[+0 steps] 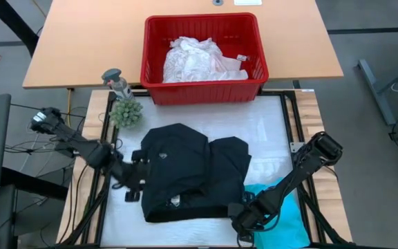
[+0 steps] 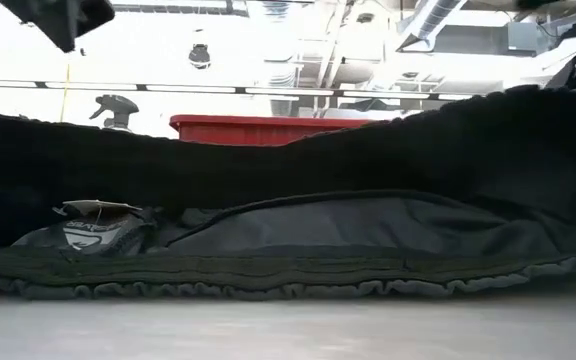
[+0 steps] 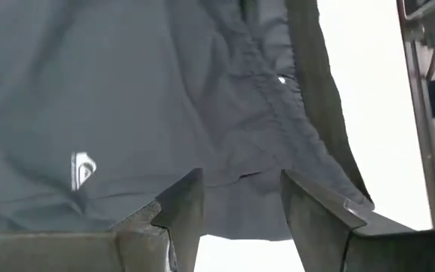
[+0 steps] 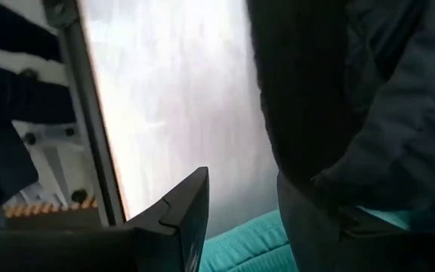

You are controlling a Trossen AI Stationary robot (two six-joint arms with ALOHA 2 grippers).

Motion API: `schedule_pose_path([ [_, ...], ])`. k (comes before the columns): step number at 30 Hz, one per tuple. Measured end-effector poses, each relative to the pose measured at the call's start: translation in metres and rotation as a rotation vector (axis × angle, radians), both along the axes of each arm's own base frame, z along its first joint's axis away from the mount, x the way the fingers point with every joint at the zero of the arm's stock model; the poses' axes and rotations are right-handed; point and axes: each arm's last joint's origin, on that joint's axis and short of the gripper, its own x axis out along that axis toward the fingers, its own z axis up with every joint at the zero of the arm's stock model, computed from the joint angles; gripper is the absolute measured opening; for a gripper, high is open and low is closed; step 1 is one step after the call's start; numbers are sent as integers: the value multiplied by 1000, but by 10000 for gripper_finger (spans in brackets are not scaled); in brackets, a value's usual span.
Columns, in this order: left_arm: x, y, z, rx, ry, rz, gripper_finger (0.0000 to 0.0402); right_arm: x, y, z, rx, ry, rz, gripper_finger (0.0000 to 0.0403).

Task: Fold Laundry from Bin
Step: Fold the black shorts

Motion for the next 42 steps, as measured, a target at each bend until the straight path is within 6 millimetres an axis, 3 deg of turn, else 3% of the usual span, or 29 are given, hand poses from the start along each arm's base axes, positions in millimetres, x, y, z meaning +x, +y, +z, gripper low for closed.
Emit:
schedule_pose_path([
  [9,5,-54,-19,-22,-67,-31,162,5,-13,-1,4,66,-81,180],
  [18,28,-78,-51,-55,-45,61,162,6,-14,-1,-20,39,-109,180],
  [27,39,-85,-86,-22,74,135,162,6,-14,-1,-29,33,-102,180],
  [33,34,-75,-94,67,139,237,160,5,-13,-1,-28,32,-100,180],
  [36,33,-74,-94,82,157,228,130,6,-13,-1,-27,31,-101,180],
  [39,34,-73,-95,69,180,206,55,6,-12,2,-8,31,-120,180],
  [42,34,-70,-90,44,206,217,11,7,-11,20,35,-8,-131,180],
])
